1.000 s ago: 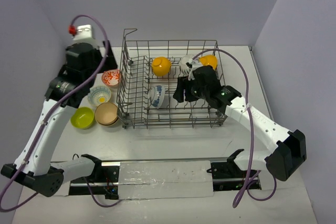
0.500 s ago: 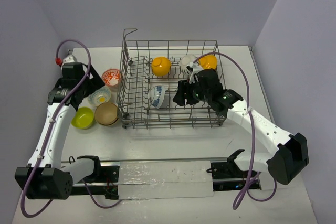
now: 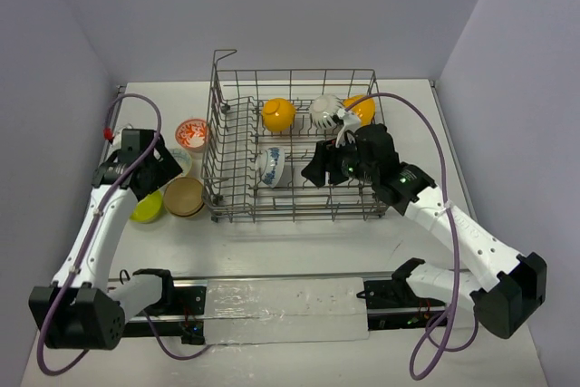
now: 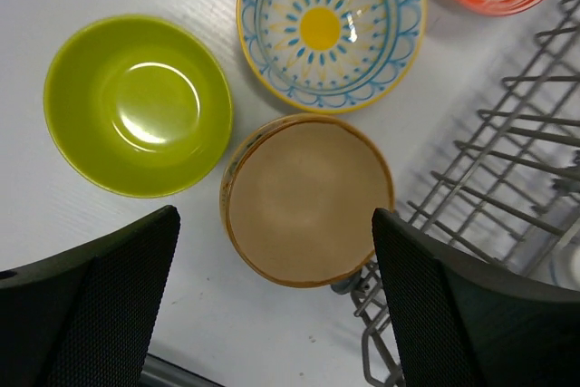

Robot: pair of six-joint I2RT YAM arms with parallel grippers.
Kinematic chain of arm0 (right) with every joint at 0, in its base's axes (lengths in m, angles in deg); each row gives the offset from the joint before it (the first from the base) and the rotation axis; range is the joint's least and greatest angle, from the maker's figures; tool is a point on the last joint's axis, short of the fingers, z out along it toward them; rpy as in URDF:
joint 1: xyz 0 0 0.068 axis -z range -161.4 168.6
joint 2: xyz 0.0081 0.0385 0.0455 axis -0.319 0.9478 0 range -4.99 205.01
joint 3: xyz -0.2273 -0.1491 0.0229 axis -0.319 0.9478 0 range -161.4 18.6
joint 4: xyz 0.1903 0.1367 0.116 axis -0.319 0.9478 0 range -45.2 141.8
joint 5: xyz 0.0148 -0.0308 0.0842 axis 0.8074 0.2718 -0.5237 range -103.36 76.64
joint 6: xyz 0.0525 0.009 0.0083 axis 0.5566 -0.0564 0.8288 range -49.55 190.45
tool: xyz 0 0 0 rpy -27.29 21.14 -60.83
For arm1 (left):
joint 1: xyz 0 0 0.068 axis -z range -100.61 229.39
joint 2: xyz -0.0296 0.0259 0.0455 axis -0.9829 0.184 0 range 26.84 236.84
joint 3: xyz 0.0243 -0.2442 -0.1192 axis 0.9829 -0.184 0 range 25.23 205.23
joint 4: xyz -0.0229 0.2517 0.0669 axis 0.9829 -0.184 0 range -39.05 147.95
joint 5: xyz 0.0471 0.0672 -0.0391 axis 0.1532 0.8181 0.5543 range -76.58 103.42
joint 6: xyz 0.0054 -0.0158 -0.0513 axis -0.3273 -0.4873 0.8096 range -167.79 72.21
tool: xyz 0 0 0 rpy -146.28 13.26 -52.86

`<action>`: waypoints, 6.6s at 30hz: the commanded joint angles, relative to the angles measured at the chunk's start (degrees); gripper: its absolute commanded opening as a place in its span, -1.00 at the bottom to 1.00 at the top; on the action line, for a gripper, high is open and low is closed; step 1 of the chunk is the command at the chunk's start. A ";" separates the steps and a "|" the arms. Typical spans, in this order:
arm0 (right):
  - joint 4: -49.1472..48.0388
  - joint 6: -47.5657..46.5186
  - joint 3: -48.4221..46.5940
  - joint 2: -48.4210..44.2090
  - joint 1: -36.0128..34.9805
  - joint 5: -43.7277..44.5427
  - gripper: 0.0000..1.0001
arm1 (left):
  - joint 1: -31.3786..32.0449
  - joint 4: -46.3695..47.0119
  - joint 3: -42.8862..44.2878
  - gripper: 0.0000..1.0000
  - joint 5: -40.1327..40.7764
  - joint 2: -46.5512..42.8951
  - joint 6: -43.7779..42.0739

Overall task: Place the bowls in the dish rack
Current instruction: Pick up the bowl from the corner of the board, then pass from the left arm to the right

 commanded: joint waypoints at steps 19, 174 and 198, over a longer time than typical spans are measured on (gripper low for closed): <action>-2.35 -0.55 0.60 -6.16 0.25 1.65 0.42 | 0.77 -1.65 1.25 0.51 4.84 19.13 -0.69; -2.61 -1.69 -0.19 -0.98 0.25 1.65 0.44 | -6.52 8.19 17.24 -1.00 14.50 21.78 -6.49; -7.44 -3.89 0.25 2.98 0.16 -7.31 0.42 | 5.16 11.36 33.41 -1.00 11.43 10.09 -6.75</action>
